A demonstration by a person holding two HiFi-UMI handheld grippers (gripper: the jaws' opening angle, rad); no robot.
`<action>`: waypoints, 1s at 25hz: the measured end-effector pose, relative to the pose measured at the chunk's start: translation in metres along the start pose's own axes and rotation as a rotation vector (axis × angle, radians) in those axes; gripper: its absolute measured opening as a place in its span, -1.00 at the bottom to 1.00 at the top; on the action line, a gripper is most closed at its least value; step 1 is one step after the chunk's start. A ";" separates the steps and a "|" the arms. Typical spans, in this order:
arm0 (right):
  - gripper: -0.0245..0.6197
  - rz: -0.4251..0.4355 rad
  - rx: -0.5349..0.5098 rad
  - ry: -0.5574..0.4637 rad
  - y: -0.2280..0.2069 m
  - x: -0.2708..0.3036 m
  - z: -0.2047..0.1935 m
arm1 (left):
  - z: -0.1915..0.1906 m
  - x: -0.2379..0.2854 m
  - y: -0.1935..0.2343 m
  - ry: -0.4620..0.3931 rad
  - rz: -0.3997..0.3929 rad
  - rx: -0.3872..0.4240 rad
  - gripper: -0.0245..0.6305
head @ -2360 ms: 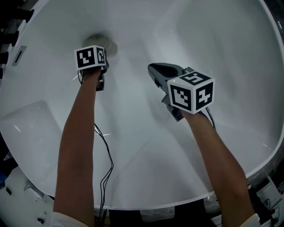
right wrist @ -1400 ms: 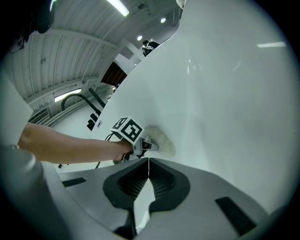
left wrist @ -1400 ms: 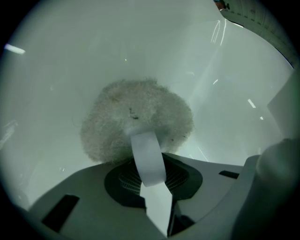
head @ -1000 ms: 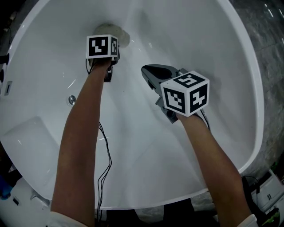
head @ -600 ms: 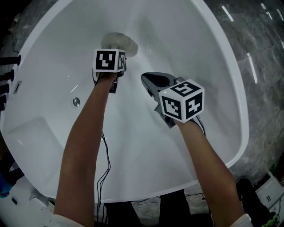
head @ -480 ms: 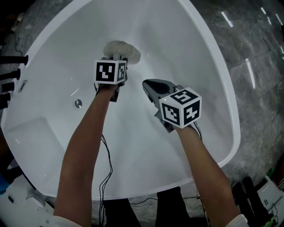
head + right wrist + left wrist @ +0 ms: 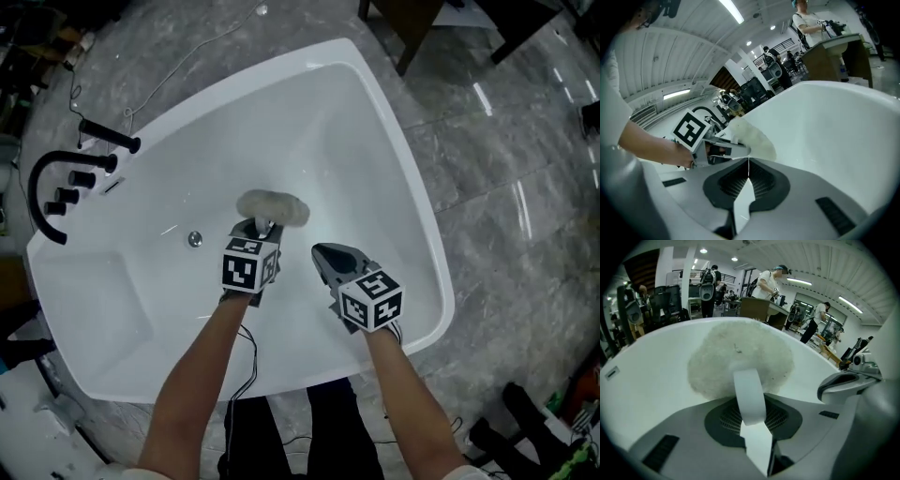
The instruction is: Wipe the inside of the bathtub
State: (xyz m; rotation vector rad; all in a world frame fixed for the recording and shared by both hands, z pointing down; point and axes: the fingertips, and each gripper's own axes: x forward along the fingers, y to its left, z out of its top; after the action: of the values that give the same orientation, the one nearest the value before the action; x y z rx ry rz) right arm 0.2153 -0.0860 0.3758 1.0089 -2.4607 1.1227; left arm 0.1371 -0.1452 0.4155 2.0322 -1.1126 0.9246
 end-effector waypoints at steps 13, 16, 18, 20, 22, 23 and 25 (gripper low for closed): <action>-0.86 -0.001 -0.081 -0.061 0.166 -0.089 0.027 | -0.011 -0.244 -0.054 -0.183 -0.047 -0.047 -0.63; -0.86 -0.007 -0.126 -0.079 0.223 -0.107 0.036 | -0.020 -0.314 -0.053 -0.216 -0.051 -0.009 -0.63; -0.86 -0.005 -0.139 -0.108 0.264 -0.117 0.040 | -0.031 -0.359 -0.046 -0.239 -0.047 0.027 -0.63; -0.86 -0.003 -0.149 -0.141 0.300 -0.127 0.032 | -0.051 -0.393 -0.040 -0.269 -0.046 0.043 -0.63; -0.86 -0.005 -0.179 -0.157 0.333 -0.135 0.019 | -0.072 -0.426 -0.033 -0.312 -0.037 0.046 -0.63; -0.86 -0.003 -0.195 -0.159 0.351 -0.139 0.017 | -0.078 -0.446 -0.029 -0.334 -0.032 0.043 -0.63; -0.86 0.003 -0.210 -0.166 0.393 -0.150 0.028 | -0.079 -0.495 -0.020 -0.368 -0.034 0.038 -0.63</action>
State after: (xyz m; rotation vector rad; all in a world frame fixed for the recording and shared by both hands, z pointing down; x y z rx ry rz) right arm 0.0563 0.1482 0.0630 1.0719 -2.6423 0.7876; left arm -0.0628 0.1383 0.0534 2.3055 -1.2517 0.5697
